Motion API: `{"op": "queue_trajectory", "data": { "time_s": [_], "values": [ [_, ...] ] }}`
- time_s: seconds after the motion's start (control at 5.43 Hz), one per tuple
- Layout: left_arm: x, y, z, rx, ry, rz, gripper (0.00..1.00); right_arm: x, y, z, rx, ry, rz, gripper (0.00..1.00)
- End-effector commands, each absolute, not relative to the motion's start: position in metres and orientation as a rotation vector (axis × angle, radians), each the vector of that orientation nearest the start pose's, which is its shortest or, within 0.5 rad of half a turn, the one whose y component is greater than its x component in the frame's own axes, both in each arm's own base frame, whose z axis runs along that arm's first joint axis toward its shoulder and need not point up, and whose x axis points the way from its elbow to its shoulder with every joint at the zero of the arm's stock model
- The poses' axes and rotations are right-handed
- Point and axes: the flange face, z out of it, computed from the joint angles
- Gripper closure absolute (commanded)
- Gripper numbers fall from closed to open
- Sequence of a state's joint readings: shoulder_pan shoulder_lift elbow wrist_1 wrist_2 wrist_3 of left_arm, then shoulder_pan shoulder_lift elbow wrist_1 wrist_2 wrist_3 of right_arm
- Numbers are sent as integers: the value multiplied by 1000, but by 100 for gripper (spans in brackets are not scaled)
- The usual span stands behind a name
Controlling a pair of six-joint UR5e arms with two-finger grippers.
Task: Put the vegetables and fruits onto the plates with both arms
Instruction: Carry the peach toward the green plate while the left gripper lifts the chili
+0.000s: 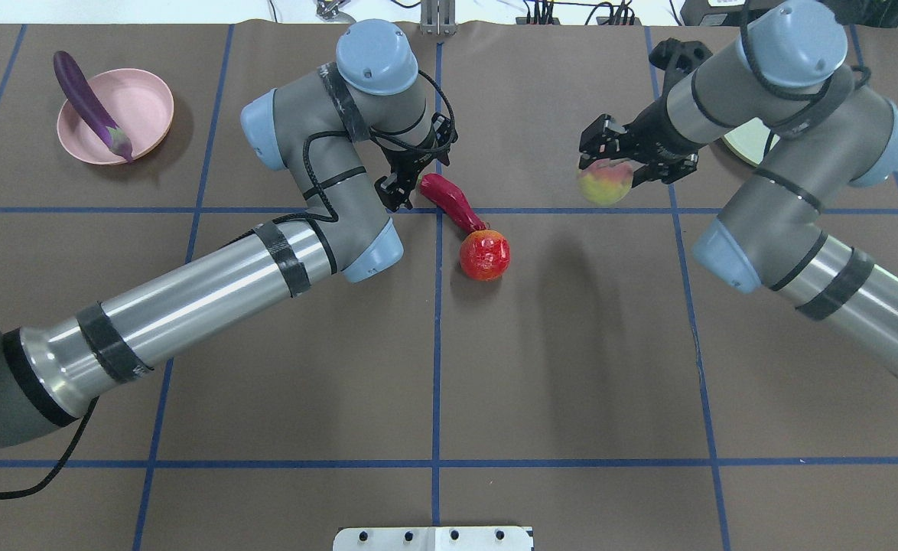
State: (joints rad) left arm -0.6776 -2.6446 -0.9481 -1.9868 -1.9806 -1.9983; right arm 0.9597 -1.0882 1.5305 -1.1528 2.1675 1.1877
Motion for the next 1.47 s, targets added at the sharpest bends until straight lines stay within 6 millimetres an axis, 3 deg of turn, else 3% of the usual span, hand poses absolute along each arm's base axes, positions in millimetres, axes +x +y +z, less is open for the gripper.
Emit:
{"op": "queue_trajectory", "data": {
  "time_s": [0.0,0.18,0.37,0.55,0.74,0.92,1.11,1.29],
  "values": [
    [644,-598,180,-242,937,-832,0,-237,-676,441,111,-863,310,100],
    [649,-597,183,-238,959,-821,2,-188,-702,485,123,-781,364,100],
    [657,-592,185,-226,971,-834,23,-164,-713,528,131,-687,385,100],
    [656,-592,183,-228,976,-837,97,-166,-715,542,114,-666,392,100],
    [642,-599,165,-208,1044,-826,100,-168,-713,545,106,-662,391,100],
    [591,-628,131,-160,1130,-837,100,-174,-711,551,95,-656,384,31],
    [539,-664,133,-206,1134,-858,100,-181,-710,550,95,-658,380,0],
    [466,-714,189,-244,1056,-965,100,-187,-710,539,106,-672,363,0]
  ]
}}
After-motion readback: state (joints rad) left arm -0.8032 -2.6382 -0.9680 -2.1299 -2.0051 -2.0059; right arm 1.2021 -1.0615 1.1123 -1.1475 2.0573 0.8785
